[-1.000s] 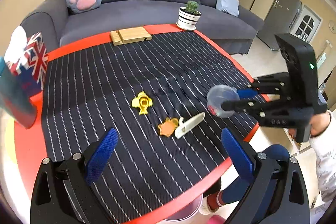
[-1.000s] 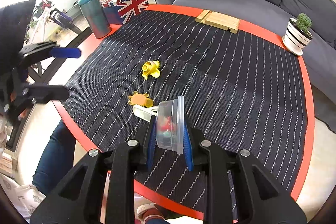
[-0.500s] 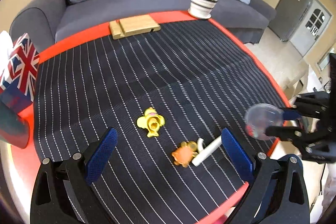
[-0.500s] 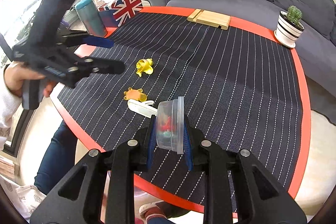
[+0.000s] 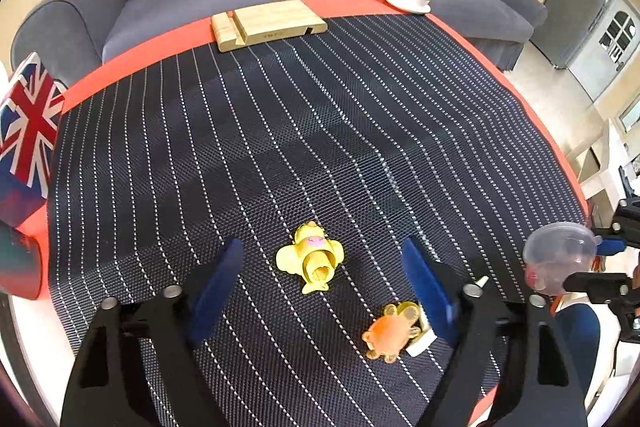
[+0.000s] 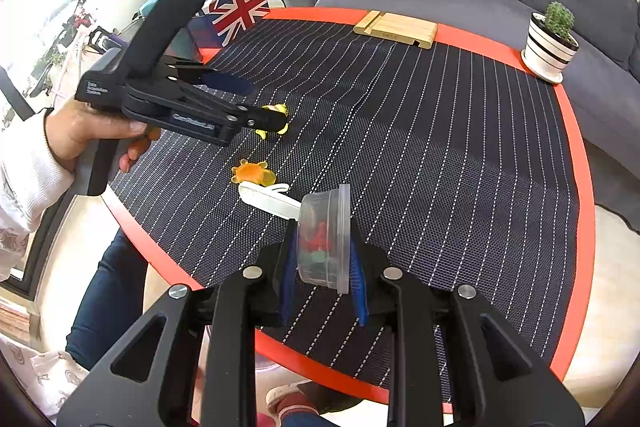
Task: Collect trash
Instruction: 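Hold the container in the right tool while the left tool grasps the yellow toy, then drop the yellow toy into the bin with the left tool while the right tool carries the container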
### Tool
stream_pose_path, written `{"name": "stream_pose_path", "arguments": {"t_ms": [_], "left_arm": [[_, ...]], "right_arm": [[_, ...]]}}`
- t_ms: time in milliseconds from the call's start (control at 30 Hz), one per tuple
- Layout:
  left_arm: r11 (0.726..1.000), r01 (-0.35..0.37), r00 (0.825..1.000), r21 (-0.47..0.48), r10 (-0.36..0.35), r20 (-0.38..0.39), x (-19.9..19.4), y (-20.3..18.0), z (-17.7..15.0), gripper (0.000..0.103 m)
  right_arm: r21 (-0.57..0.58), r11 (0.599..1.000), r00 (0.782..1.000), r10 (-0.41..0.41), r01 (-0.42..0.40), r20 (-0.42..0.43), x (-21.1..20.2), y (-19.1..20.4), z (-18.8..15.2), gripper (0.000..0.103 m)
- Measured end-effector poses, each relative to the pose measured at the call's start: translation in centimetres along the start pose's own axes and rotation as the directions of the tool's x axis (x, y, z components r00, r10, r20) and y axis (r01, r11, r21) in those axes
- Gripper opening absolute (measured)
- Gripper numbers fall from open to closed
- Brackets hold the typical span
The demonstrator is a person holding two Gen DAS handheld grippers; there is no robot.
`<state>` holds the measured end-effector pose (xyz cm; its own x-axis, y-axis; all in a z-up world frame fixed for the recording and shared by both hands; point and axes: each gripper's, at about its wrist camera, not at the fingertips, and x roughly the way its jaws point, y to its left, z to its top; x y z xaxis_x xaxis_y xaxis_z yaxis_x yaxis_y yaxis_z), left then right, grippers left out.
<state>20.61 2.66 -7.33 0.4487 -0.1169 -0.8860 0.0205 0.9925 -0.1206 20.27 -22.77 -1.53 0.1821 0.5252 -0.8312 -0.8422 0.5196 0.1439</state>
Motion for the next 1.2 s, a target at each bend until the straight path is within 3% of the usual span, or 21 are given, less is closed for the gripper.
{"name": "stream_pose_path", "arguments": {"t_ms": [167,467,1200], "left_arm": [[1.0,0.004,1.0,0.003,-0.004,-0.015,0.9,0.1,-0.3,0.046],[1.0,0.007,1.0,0.005,-0.007,-0.002,0.9,0.3,-0.4,0.023],[0.998,0.036,0.994,0.058,-0.041,0.099,-6.2,-1.4,-3.9,0.022]], "right_arm": [[0.0,1.0,1.0,0.002,-0.002,-0.003,0.1,-0.1,-0.2,0.023],[0.003,1.0,1.0,0.003,-0.003,-0.009,0.4,-0.1,-0.3,0.023],[-0.023,1.0,0.999,0.002,-0.001,0.036,-1.3,2.0,0.0,0.023]]}}
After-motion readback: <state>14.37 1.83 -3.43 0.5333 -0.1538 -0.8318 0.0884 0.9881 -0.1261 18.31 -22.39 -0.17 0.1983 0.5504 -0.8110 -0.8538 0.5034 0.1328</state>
